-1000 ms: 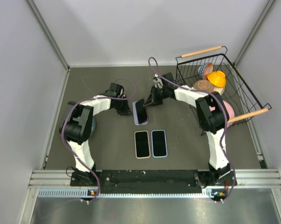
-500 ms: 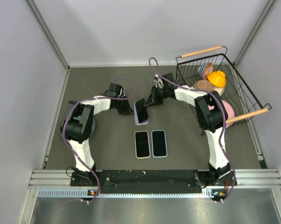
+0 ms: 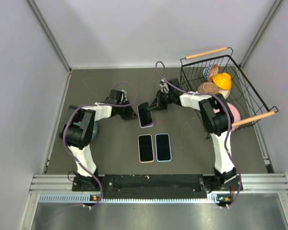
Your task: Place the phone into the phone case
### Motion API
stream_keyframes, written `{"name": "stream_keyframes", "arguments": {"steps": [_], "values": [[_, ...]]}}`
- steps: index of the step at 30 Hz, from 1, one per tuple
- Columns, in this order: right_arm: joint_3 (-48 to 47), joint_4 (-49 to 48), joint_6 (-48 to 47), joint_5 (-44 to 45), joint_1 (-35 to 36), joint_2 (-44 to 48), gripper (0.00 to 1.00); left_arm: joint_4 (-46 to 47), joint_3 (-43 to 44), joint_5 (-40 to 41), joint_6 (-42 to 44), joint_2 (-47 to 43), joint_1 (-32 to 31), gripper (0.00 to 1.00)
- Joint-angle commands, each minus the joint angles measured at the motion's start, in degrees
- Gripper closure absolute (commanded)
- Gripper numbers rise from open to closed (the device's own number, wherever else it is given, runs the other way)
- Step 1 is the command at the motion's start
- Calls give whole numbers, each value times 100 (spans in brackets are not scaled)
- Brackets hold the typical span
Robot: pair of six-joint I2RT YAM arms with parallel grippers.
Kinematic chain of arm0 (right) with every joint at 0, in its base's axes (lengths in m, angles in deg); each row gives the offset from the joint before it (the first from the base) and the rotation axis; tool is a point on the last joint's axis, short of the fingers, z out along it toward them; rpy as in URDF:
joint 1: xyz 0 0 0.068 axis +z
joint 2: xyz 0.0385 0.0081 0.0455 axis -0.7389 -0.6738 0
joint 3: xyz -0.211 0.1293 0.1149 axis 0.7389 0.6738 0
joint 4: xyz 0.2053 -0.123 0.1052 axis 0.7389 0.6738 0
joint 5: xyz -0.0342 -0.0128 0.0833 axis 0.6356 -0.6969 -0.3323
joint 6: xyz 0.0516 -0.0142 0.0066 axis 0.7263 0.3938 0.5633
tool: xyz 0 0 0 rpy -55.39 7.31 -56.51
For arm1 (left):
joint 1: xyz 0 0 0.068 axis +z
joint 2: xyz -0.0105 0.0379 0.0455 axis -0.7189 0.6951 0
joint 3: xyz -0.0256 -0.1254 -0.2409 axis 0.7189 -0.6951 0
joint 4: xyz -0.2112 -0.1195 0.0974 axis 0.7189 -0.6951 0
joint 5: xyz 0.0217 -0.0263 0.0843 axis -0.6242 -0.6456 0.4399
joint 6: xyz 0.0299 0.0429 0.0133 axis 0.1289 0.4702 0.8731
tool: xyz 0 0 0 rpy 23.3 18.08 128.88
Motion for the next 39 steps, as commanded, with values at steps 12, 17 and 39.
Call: {"name": "stream_keyframes", "arguments": {"steps": [12,17,39], "values": [[611,-794,446,746,325,411,100,-57,-609,-145,-132,-190,-348,100],[954,-1192,693,877,500,587,100,66,-793,-215,-202,-208,-357,100],[1026,-553,413,1176,562,1210,79,173,-1242,-128,-158,-770,-173,99]]}}
